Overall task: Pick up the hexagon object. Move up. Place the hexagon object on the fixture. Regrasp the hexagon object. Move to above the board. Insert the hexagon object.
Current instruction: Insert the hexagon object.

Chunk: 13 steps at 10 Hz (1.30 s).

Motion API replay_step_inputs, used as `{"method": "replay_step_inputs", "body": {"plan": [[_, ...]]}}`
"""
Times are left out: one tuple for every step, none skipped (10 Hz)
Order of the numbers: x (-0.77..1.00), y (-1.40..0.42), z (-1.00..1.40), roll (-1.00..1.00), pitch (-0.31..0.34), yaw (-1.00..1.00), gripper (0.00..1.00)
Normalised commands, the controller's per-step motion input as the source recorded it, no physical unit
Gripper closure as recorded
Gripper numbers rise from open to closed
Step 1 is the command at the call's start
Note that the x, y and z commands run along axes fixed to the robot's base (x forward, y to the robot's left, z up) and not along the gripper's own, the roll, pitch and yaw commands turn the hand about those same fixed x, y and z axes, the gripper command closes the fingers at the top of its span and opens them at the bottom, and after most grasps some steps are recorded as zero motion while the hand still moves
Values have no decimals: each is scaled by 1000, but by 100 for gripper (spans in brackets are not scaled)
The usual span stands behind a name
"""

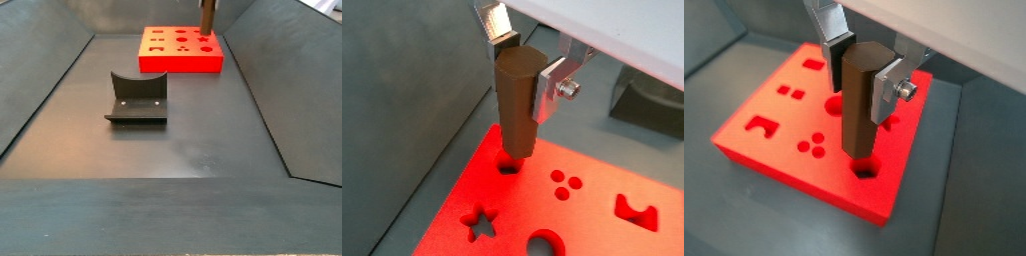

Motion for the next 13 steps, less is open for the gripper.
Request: {"method": "replay_step_inputs", "body": {"plan": [[151, 89, -554, -103, 236, 49, 100], [-51, 0, 0, 0, 0, 0, 100], [-137, 0, -211, 0, 0, 0, 100], [-151, 0, -360, 0, 0, 0, 100], [-117, 23, -423, 0, 0, 40, 100], [-166, -66, -509, -103, -20, -26, 100], [-229, -209, -506, -114, -84, -291, 100], [-103, -254, -460, -124, -114, -331, 100], [71, -180, -534, -87, -97, -186, 100], [269, -66, -646, 0, -59, -126, 100], [131, 0, -814, 0, -74, -137, 100], [0, 0, -814, 4, -74, -63, 100], [0, 0, -466, 70, -46, 0, 100]]}}
